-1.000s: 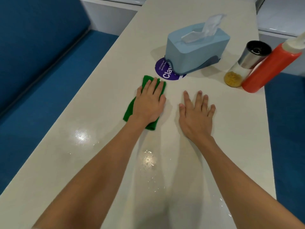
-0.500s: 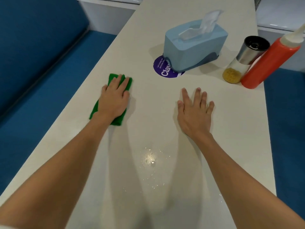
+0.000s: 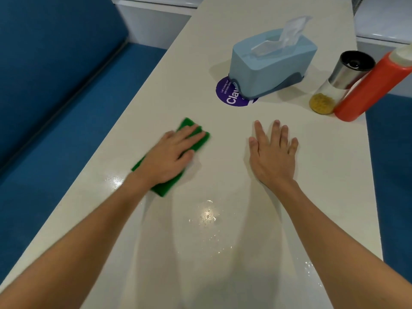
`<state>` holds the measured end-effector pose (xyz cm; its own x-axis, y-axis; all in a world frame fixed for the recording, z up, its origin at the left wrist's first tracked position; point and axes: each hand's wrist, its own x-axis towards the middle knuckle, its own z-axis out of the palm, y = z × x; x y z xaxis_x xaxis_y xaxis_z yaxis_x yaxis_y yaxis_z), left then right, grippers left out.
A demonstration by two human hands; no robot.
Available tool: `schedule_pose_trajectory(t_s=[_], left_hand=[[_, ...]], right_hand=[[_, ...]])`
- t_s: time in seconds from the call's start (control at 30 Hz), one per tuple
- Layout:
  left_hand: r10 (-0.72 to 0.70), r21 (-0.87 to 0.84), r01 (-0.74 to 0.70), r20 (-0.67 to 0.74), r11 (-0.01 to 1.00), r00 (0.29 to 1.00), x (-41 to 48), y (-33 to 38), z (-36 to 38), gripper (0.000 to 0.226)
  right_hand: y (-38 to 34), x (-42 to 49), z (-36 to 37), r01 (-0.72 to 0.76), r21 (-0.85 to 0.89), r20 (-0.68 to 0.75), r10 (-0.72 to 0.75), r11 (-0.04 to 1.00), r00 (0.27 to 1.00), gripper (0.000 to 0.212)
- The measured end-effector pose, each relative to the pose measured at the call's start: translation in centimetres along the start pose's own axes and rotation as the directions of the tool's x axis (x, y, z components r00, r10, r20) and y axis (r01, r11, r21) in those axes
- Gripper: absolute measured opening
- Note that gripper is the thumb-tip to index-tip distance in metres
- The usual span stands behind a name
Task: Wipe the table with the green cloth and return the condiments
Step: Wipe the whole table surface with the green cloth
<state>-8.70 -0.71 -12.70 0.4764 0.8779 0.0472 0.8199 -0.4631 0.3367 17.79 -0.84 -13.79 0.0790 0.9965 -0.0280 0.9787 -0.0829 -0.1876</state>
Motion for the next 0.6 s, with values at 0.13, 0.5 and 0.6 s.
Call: schedule_pose_trajectory(t_s=[0.13, 0.5, 0.6], left_hand=[[-0.39, 0.051, 0.4, -0.141, 0.915, 0.91, 3.2, -3.6, -0.9, 0.056], [-0.062, -0.046, 0.06, -0.046, 0.997, 0.997, 2.2, 4.3, 2.2, 0.056], [0.068, -0.069, -0.068, 0.0, 0.995, 0.998, -0.6, -0.6, -0.2, 0.052]], right_hand=[[-0.2, 0.1, 0.1, -0.009, -0.008, -0.004, 0.009, 1.0, 1.0, 0.053], [-0.1, -0.1, -0.2, -0.034, -0.015, 0.019, 0.035, 0.999, 0.999, 0.053], [0.0, -0.1, -0.3, -0.034, -0.019, 0.013, 0.034, 0.999, 0.999, 0.054]])
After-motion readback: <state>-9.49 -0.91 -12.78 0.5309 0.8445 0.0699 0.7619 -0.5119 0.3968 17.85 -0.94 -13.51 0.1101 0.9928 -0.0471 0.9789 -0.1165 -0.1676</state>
